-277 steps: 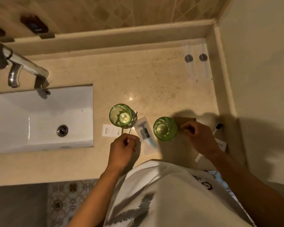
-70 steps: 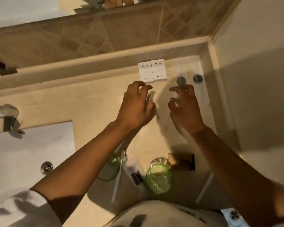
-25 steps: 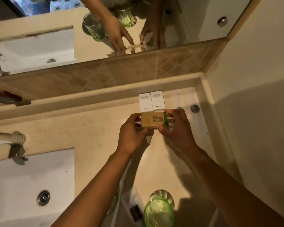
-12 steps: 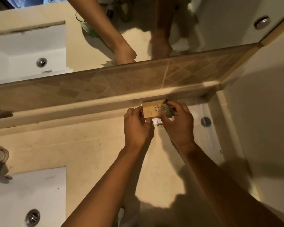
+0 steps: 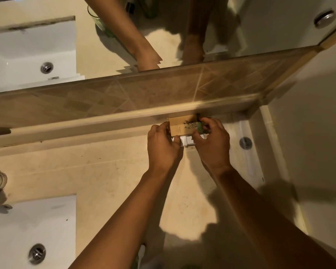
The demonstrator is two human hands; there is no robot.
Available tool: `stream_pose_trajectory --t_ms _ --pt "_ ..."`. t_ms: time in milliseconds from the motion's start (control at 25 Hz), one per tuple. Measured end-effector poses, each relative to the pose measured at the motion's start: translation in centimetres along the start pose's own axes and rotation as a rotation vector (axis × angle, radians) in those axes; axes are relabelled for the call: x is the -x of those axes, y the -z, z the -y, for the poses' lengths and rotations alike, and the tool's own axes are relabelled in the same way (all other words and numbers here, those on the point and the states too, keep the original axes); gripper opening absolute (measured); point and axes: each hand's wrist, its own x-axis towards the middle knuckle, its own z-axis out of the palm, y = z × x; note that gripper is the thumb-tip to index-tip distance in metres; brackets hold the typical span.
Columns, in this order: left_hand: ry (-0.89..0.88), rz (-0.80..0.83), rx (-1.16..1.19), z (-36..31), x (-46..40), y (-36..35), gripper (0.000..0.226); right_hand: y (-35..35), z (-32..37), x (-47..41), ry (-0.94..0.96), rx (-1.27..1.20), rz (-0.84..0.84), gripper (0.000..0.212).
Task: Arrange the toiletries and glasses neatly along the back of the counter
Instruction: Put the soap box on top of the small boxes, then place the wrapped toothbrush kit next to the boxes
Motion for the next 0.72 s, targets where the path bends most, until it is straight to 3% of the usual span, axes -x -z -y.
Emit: stream_pose_trajectory --t_ms 200,360,560,720 --pt "0.024 0.023 0.011 0.3 0.9 1.2 0.057 2.0 0.8 1.3 -0.063 -0.131 0.006 0.041" --pt "0.024 -0.027 -0.013 1.4 3.4 5.3 0.040 4.3 1.4 5.4 -0.078 -0.095 0.019 0.028" --pt "0.082 -0.061 0.059 4.6 10.4 12.7 0.014 4.8 3.5 12.8 -0.122 -0.039 0.414 0.022" --pt "0.123 -0.077 0.015 8.9 18.2 17.7 0.012 4.0 5.6 18.4 0.035 0.143 0.751 0.019"
